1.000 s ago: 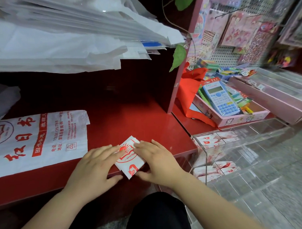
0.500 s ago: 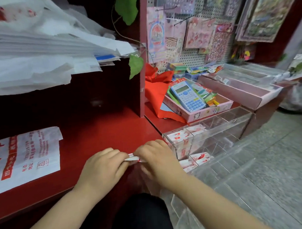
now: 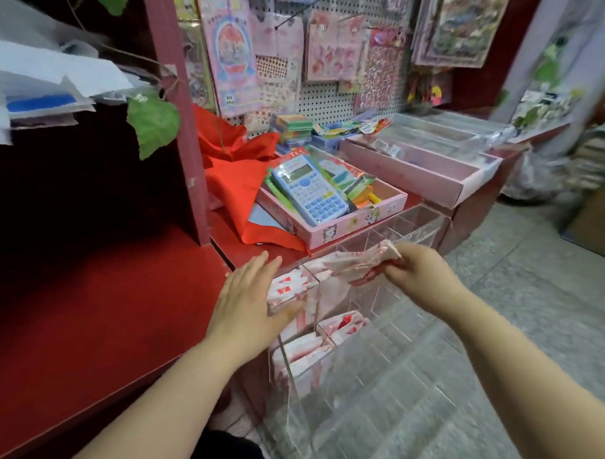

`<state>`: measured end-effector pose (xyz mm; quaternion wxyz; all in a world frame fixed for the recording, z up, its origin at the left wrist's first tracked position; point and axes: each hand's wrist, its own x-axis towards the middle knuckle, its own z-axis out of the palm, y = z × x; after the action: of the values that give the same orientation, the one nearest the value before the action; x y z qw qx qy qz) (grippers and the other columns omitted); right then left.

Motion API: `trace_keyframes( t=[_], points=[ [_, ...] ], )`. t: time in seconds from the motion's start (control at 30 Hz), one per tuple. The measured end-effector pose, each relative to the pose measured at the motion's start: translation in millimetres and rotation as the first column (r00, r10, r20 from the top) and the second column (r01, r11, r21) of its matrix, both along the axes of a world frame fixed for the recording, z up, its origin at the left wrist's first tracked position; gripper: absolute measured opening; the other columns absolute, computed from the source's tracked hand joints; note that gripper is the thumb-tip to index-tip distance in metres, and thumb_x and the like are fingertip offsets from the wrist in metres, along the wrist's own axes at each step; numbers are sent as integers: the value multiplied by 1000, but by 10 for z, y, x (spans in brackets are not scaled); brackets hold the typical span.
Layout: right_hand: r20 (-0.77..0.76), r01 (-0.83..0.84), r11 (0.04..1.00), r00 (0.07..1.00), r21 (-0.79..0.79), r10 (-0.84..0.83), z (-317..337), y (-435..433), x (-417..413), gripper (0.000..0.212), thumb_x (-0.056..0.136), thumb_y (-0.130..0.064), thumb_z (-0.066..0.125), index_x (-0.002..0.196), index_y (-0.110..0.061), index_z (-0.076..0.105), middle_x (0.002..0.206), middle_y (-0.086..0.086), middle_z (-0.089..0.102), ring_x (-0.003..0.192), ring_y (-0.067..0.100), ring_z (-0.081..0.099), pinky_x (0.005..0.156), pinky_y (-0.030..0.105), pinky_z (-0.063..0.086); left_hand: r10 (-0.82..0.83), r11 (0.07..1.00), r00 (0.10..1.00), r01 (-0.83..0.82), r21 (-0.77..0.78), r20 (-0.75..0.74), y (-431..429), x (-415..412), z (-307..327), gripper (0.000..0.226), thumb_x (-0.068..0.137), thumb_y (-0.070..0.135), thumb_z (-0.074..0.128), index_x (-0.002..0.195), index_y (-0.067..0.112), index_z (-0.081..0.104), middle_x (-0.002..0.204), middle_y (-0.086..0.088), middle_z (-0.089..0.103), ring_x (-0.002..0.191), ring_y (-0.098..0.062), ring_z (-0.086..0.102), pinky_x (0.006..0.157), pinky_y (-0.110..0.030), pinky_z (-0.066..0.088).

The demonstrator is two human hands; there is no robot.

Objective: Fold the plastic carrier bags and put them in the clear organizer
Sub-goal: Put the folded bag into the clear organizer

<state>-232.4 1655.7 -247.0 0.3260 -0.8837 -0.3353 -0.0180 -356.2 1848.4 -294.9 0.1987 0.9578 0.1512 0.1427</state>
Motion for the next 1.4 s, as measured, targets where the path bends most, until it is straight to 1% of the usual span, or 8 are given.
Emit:
trace_keyframes(
  t=[0.13, 0.27, 0.47, 0.63, 0.93, 1.1, 1.3, 1.4],
  points=[
    [-222, 172, 916, 970, 361, -95, -20, -145, 529, 28, 83, 11, 53, 89, -14, 65, 58, -22, 61, 53, -14, 53, 57, 6, 39, 17, 994, 977, 6, 108, -211, 54, 123, -145, 109, 52, 80, 10, 148, 29, 1, 156, 7, -2, 143, -9, -1, 113, -25, -3],
    [-259, 208, 897, 960, 391, -109, -51, -68, 909, 25, 83, 8, 56, 103, -3, 66, 74, -13, 65, 57, -15, 54, 66, 7, 42, 22, 989, 983, 5, 147, -182, 92, 136, -175, 116, 38, 74, -5, 146, 32, 4, 155, 11, 6, 142, -7, 2, 111, -21, -2],
    [-86, 80, 995, 993, -58, -85, -120, 111, 1200, 15, 86, 0, 56, 93, 8, 66, 93, 21, 67, 78, 20, 56, 62, 24, 42, 28, 987, 986, -2, 161, -164, 44, 155, -167, 113, 39, 74, -7, 145, 36, 7, 152, 15, 9, 141, -5, 2, 108, -21, -5],
    [206, 97, 871, 979, -481, 5, -8, 306, 1212, 19, 87, -5, 48, 72, -9, 58, 73, 12, 59, 77, 26, 52, 62, 28, 31, 12, 993, 989, 5, 115, -146, 68, 157, -187, 115, 39, 79, 5, 145, 36, 13, 151, 13, 16, 140, -7, 7, 106, -21, -6],
    [164, -9, 654, 966, -756, 202, -94, 454, 1153, 34, 84, -8, 43, 113, -10, 61, 114, 10, 62, 104, 28, 53, 89, 33, 43, 8, 994, 991, 7, 110, -135, 71, 136, -188, 117, 37, 81, 8, 145, 35, 14, 152, 12, 17, 140, -7, 9, 104, -19, -8],
    [125, -19, 616, 974, -787, 189, -157, 498, 1083, 50, 92, -16, 38, 140, -30, 37, 148, 0, 32, 138, 22, 20, 112, 37, 7, 9, 992, 989, 9, 123, -145, 64, 145, -188, 117, 36, 81, 4, 145, 37, 8, 152, 14, 12, 140, -6, 4, 104, -20, -10],
    [-214, -126, 919, 976, -373, 47, -182, 376, 1204, 18, 86, -15, 59, 70, -22, 63, 67, -15, 62, 84, 11, 56, 107, 46, 28, 9, 992, 992, 7, 129, -126, 70, 139, -198, 117, 36, 80, 4, 145, 37, 9, 152, 15, 13, 140, -6, 6, 103, -19, -10],
    [-240, -115, 927, 970, -357, 29, -223, 334, 1216, 18, 87, -12, 57, 73, -17, 67, 70, -13, 61, 81, 10, 56, 104, 46, 33, 13, 991, 992, 4, 133, -129, 72, 144, -206, 117, 36, 80, 2, 145, 38, 7, 152, 15, 11, 140, -5, 4, 104, -19, -10]
  ],
)
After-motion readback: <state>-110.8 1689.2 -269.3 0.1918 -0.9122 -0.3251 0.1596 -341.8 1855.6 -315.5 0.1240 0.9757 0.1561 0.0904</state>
